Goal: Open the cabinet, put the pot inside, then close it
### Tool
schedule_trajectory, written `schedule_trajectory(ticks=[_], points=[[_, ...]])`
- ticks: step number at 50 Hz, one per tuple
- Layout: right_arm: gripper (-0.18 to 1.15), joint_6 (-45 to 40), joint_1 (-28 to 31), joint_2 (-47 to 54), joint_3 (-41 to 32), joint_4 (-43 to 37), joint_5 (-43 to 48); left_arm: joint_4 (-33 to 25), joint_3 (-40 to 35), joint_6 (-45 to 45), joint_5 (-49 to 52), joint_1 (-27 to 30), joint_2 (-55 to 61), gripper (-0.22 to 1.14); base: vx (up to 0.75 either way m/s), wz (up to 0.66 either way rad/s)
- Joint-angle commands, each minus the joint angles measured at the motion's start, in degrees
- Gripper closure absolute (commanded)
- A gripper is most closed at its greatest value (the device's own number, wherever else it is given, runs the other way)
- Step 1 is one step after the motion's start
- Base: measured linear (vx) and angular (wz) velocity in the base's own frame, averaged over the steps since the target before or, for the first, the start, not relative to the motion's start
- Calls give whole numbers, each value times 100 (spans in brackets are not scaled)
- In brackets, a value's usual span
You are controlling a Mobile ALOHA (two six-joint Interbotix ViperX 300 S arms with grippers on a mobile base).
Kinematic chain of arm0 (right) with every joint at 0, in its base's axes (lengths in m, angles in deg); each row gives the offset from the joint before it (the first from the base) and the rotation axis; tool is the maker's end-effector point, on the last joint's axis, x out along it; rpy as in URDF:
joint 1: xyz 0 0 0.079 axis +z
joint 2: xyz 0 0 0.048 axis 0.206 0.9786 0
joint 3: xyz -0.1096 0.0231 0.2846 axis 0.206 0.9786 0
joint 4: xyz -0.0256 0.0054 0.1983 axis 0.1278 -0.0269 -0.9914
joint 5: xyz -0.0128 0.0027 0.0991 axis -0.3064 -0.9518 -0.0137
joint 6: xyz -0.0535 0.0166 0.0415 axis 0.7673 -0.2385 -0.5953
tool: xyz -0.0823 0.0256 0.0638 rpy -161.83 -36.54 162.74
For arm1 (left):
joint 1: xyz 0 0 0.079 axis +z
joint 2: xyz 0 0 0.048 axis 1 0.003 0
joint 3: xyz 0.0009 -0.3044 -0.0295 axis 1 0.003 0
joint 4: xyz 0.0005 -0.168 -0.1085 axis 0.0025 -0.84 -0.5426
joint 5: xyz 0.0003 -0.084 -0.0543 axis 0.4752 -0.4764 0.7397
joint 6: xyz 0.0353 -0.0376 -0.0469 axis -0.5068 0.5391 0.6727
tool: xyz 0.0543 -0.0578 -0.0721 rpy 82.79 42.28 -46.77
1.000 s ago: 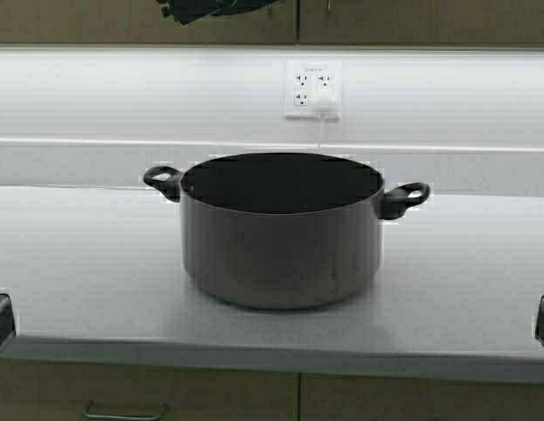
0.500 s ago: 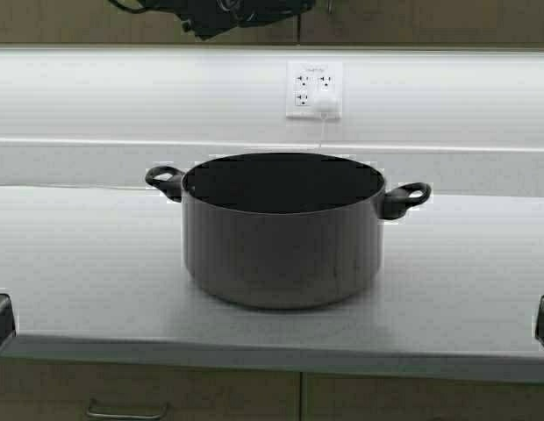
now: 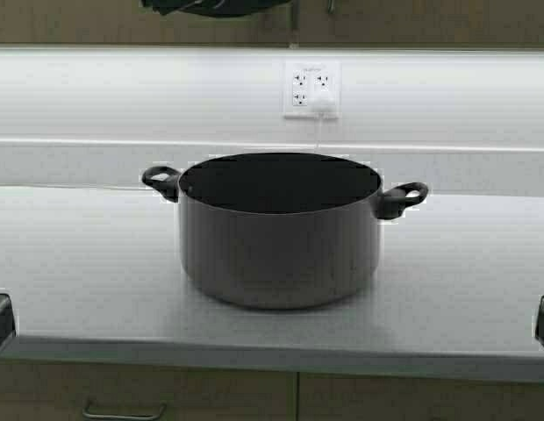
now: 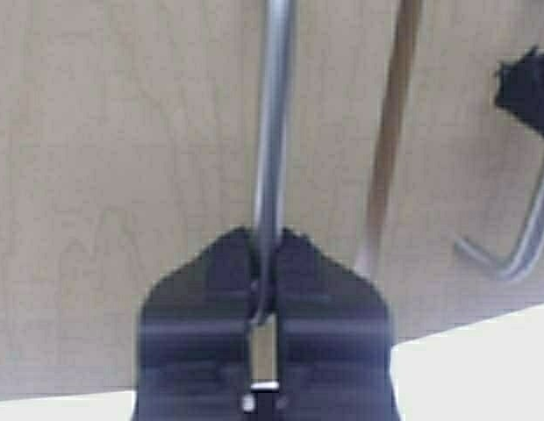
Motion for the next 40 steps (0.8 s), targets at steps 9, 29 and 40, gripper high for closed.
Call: schedule_trajectory(ticks=[9, 29, 40], points=[[91, -35, 44, -940, 809, 246, -800, -26, 721, -97, 536, -62, -1107, 89, -3, -2], [91, -35, -861, -2074, 1635, 439, -1723, -26, 1397, -272, 1151, 325, -1819, 89, -8, 1], [91, -79, -1591, -2452, 1740, 738, -2637, -18, 1652, -299, 1521, 712, -2206, 89, -14, 5]])
